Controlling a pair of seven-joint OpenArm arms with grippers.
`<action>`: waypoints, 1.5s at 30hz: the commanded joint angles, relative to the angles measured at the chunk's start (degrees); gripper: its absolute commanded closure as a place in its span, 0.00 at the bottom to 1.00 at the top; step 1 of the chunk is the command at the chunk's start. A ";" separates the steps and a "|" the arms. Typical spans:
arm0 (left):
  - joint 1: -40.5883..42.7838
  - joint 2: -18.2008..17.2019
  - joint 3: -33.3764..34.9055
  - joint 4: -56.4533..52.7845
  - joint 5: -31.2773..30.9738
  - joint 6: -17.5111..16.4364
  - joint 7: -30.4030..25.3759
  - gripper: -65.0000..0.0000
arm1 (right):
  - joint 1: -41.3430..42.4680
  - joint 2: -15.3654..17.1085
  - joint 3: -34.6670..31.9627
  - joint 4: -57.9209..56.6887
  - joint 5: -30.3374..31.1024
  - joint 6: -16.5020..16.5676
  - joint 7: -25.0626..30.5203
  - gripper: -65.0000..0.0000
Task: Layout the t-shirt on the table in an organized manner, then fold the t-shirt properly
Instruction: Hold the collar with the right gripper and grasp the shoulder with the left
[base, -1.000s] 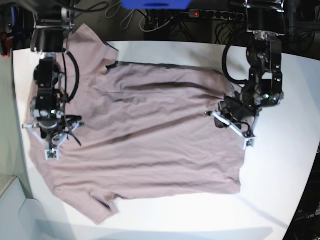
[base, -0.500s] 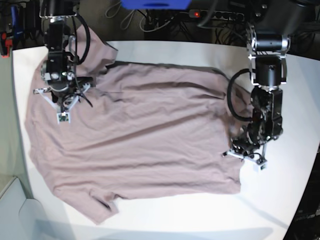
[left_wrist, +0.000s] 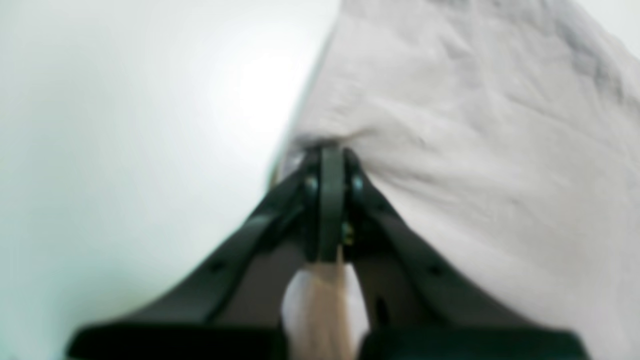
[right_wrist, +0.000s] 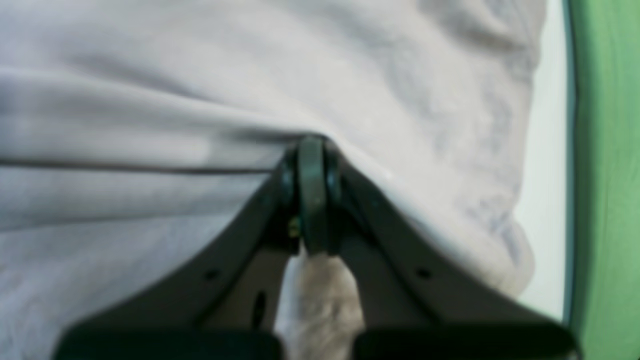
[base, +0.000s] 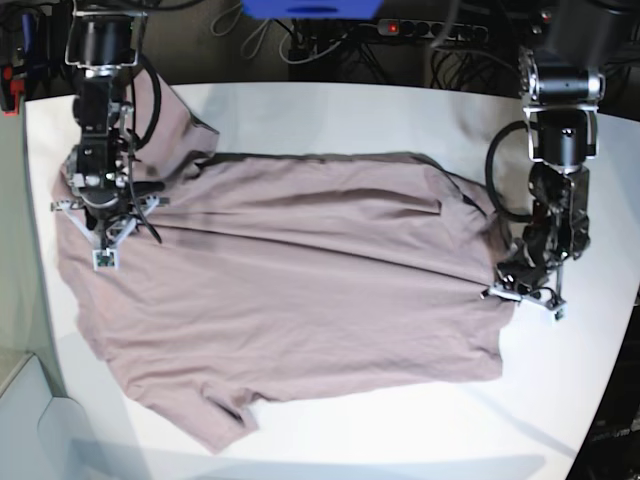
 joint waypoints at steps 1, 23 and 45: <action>0.46 -1.43 -0.25 -0.27 2.58 3.07 1.90 1.00 | -0.38 0.66 0.54 -0.06 -0.84 0.03 -3.56 1.00; 5.74 0.77 -0.34 36.56 2.49 3.25 19.83 1.00 | -12.07 -1.89 0.54 23.50 -0.93 0.03 -5.32 1.00; 27.10 6.04 -17.84 56.96 2.75 3.07 33.99 0.54 | -11.72 -2.15 0.19 23.42 -0.76 0.03 -5.32 1.00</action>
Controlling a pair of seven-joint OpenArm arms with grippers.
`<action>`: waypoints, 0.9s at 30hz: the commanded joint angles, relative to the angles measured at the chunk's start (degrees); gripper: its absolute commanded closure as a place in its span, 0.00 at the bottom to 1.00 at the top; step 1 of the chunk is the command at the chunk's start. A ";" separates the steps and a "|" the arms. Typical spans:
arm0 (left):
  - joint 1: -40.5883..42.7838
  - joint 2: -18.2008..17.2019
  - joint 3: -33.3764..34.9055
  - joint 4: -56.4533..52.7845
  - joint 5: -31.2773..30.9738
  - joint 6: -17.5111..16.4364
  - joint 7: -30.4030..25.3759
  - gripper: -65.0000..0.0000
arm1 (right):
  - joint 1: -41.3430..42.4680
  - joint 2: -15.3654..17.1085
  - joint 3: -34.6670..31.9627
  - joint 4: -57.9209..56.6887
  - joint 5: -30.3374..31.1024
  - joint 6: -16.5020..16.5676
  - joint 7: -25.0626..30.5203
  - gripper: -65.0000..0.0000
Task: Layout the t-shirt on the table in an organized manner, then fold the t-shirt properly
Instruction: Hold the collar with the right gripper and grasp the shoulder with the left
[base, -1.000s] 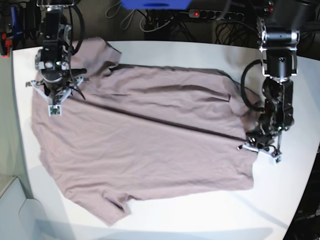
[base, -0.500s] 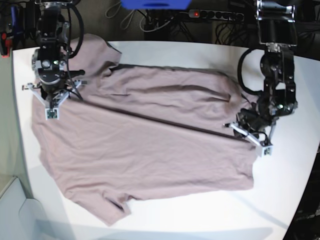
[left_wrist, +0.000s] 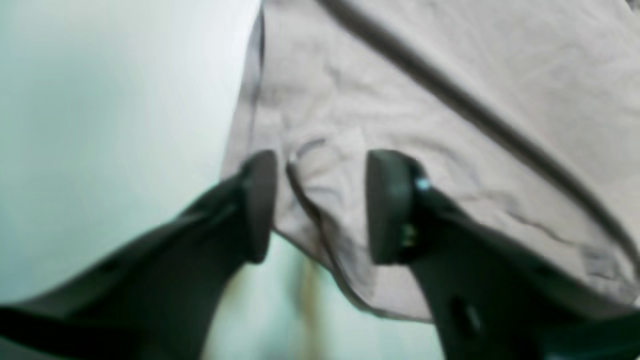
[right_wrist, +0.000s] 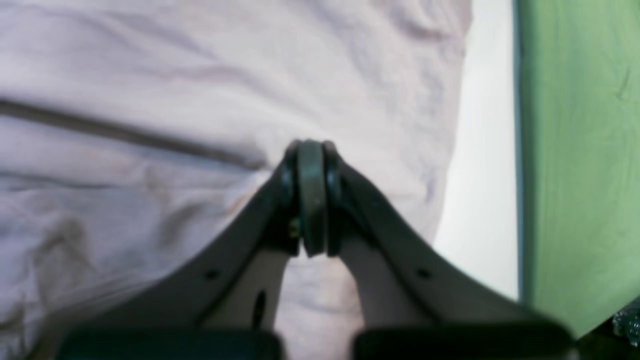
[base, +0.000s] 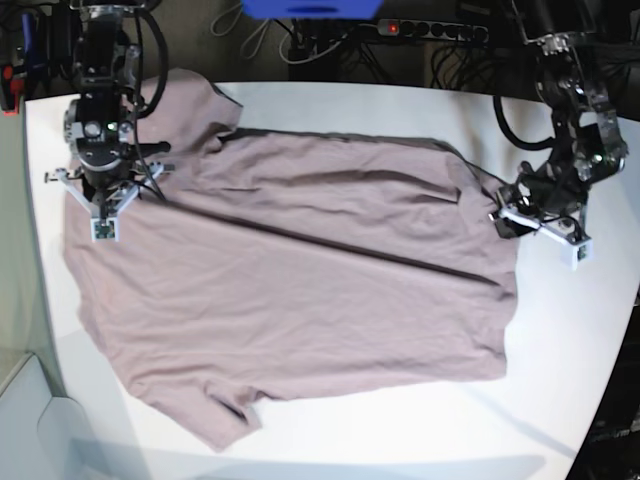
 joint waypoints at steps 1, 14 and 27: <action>-0.81 -0.01 -0.40 0.55 -0.24 -0.21 -1.01 0.54 | 0.52 0.56 0.23 0.97 -0.12 -0.27 1.02 1.00; -0.37 0.70 3.91 -4.38 -0.15 0.32 -4.70 0.62 | -0.10 0.47 0.23 0.18 -0.12 -0.27 1.02 1.00; 0.95 3.07 2.15 -4.29 1.78 0.32 -4.87 0.49 | 0.52 0.47 0.58 -2.90 -0.12 -0.19 1.10 1.00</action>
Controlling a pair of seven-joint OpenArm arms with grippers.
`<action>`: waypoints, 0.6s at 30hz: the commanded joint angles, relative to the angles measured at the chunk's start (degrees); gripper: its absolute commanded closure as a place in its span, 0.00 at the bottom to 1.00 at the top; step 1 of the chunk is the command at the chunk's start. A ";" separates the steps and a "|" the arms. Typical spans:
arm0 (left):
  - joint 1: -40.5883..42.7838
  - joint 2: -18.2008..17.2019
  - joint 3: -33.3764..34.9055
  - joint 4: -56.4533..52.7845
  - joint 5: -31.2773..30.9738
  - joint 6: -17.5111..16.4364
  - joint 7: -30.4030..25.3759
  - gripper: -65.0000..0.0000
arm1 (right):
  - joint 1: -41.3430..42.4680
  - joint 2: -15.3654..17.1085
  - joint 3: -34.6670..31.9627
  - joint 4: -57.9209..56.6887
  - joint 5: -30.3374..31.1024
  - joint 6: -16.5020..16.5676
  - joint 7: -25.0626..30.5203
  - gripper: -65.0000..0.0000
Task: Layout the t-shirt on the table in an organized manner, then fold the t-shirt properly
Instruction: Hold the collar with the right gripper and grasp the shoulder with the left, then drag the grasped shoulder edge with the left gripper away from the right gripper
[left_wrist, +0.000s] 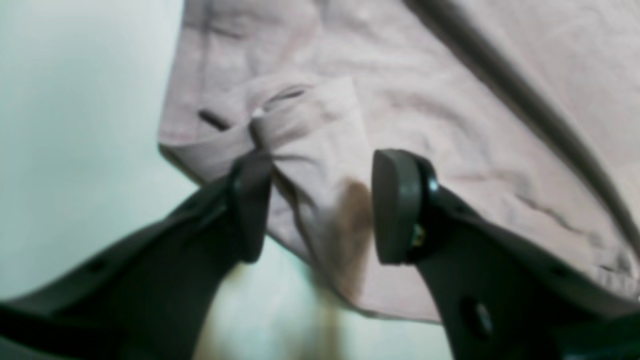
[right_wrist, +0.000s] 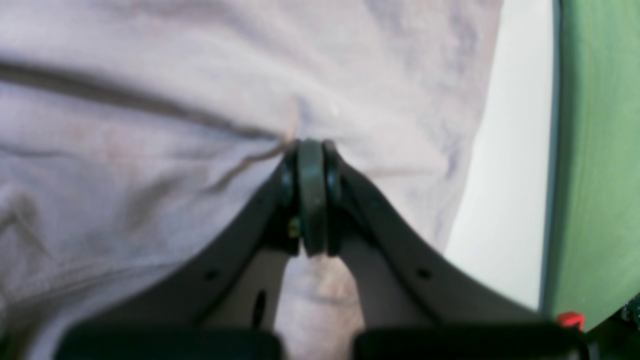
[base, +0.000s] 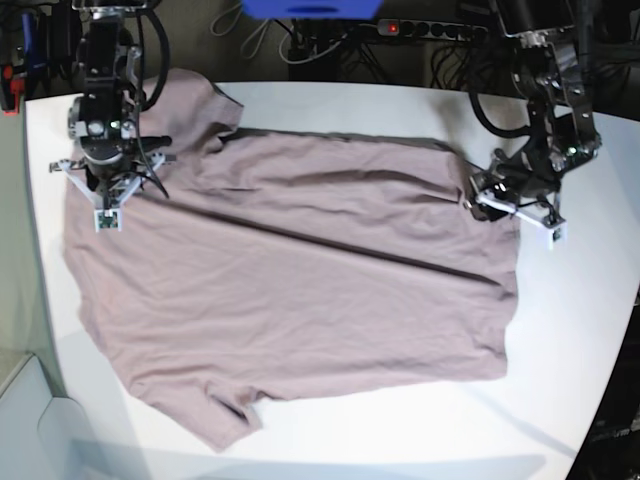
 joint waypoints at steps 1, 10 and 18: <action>-0.58 -0.10 -0.32 0.80 0.28 0.26 -0.66 0.49 | 0.52 0.45 0.30 1.06 -0.10 -0.19 0.91 1.00; -1.99 1.84 -0.14 -2.01 4.15 0.26 -0.74 0.49 | 0.69 0.45 0.04 1.06 -0.10 -0.19 0.91 1.00; -3.13 1.92 -0.23 -4.56 3.62 -0.10 -0.74 0.63 | 1.75 0.54 0.21 0.97 -0.10 -0.19 0.91 1.00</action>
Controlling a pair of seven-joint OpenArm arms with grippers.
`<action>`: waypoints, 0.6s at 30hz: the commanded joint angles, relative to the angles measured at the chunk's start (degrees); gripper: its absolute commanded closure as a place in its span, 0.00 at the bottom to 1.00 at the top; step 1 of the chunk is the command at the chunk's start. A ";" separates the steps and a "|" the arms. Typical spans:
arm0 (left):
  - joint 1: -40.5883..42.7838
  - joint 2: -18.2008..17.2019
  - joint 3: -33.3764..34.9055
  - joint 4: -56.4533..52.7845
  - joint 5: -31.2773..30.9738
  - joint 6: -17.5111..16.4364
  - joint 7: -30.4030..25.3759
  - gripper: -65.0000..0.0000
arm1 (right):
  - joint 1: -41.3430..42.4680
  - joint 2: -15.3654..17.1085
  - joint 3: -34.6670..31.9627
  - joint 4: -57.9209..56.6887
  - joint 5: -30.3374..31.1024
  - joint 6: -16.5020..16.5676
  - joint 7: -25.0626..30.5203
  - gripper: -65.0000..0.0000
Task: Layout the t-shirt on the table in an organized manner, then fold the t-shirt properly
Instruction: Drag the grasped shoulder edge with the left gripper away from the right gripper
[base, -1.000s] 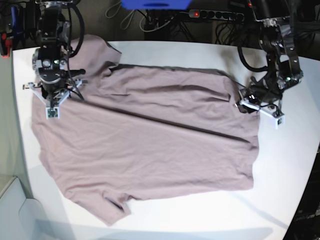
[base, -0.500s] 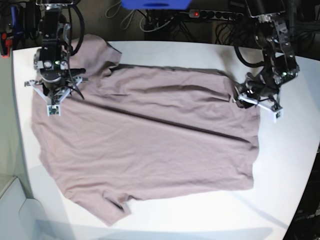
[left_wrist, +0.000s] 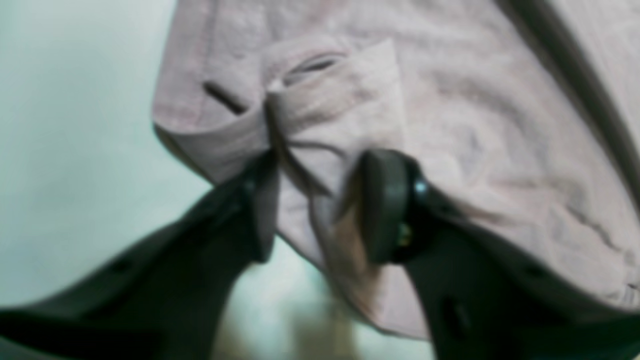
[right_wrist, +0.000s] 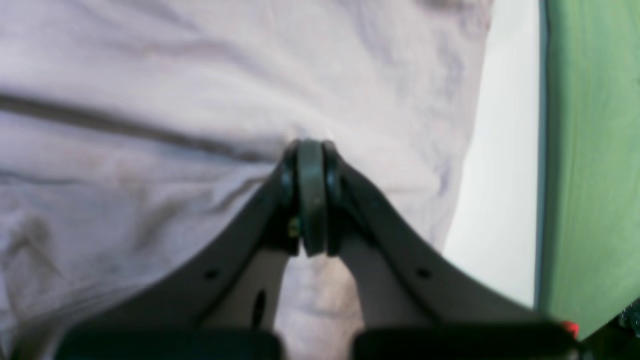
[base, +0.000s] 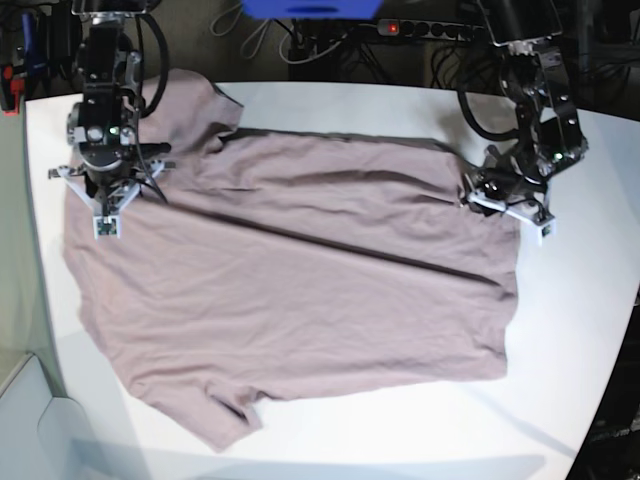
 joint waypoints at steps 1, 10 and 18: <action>-0.99 -0.35 -0.05 1.08 -0.34 -0.14 -0.46 0.67 | 0.61 0.51 0.25 0.97 -0.08 -0.19 1.06 1.00; -0.99 -0.35 -0.05 1.08 -0.34 -0.23 -0.46 0.84 | 0.70 0.51 0.08 -0.26 -0.08 -0.19 1.15 1.00; 1.12 0.62 -0.23 8.82 -0.43 -0.23 -0.46 1.00 | 1.76 0.51 0.25 -0.61 -0.08 -0.19 1.15 1.00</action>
